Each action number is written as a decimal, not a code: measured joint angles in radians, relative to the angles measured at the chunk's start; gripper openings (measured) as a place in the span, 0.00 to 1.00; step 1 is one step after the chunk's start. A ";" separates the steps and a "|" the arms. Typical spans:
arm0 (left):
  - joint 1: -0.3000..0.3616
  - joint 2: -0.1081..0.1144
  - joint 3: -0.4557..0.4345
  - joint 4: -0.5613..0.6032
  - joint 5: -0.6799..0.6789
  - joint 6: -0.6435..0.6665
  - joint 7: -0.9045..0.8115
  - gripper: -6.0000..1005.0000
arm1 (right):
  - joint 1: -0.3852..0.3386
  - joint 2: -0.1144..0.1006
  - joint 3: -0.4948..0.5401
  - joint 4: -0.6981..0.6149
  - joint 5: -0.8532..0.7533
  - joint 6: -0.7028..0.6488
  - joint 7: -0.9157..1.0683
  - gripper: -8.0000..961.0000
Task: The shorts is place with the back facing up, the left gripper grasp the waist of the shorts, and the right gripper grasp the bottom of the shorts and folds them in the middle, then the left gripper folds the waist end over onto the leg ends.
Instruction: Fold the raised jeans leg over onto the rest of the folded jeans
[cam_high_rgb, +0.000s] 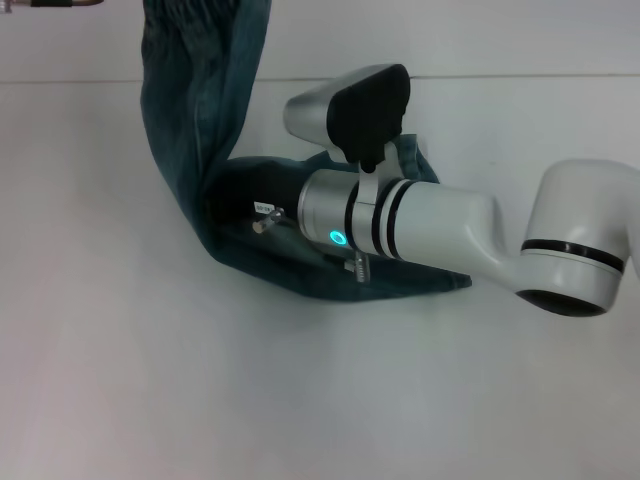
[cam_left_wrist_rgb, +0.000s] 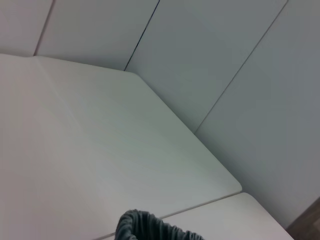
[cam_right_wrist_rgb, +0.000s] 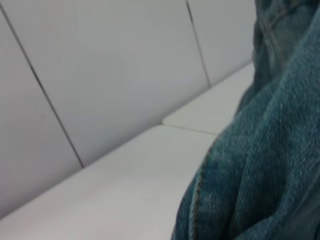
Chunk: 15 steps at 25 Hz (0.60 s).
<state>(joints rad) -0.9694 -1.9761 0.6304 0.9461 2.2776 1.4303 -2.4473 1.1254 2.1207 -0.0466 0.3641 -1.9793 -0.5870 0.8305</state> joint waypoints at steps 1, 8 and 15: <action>0.002 -0.002 0.000 -0.001 0.000 0.000 0.001 0.08 | -0.007 -0.001 0.000 -0.001 -0.001 0.006 0.000 0.05; 0.026 -0.028 0.012 -0.004 -0.007 -0.005 0.013 0.08 | -0.138 -0.013 0.036 -0.079 -0.003 0.007 0.011 0.06; 0.044 -0.084 0.026 -0.004 -0.024 -0.010 0.063 0.08 | -0.291 -0.028 0.163 -0.280 0.003 -0.239 0.162 0.08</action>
<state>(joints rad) -0.9258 -2.0604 0.6562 0.9418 2.2536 1.4206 -2.3847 0.8345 2.0929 0.1163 0.0845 -1.9758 -0.8263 0.9922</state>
